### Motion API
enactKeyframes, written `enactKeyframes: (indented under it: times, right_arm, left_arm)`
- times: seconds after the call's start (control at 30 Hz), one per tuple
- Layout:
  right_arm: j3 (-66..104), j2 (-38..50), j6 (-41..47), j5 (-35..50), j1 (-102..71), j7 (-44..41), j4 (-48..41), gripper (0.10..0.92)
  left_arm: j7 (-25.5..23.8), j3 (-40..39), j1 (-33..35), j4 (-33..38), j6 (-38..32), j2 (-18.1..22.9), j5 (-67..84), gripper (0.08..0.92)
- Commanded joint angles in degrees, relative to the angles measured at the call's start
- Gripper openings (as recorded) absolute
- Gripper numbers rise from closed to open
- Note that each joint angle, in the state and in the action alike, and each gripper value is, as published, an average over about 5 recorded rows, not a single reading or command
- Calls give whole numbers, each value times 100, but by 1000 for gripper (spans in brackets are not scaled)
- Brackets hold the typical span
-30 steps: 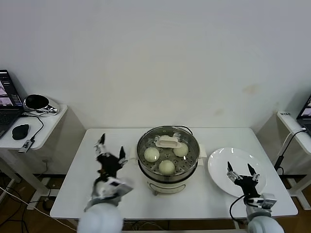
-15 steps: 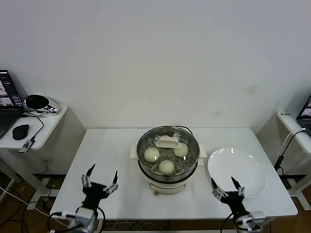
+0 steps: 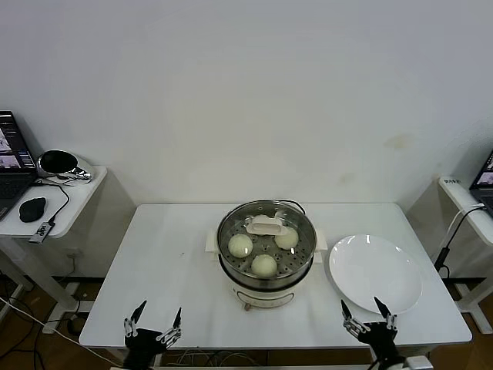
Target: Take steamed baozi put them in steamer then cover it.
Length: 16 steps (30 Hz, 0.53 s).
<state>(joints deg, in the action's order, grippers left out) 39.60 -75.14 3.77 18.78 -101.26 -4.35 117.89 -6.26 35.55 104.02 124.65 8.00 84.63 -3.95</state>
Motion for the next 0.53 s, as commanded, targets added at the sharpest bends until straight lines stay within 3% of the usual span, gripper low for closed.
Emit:
enactKeyframes:
  times: [0.03,0.53]
  right_arm:
    - [148,-44,129,-273,-282,-74,198,823]
    - [98,-86,227,-407,-143,-117,99,823]
  left_arm:
    - [86,189,359,-26,-148,28,433,823]
    - [22,309,384,126,-117,35,469,823]
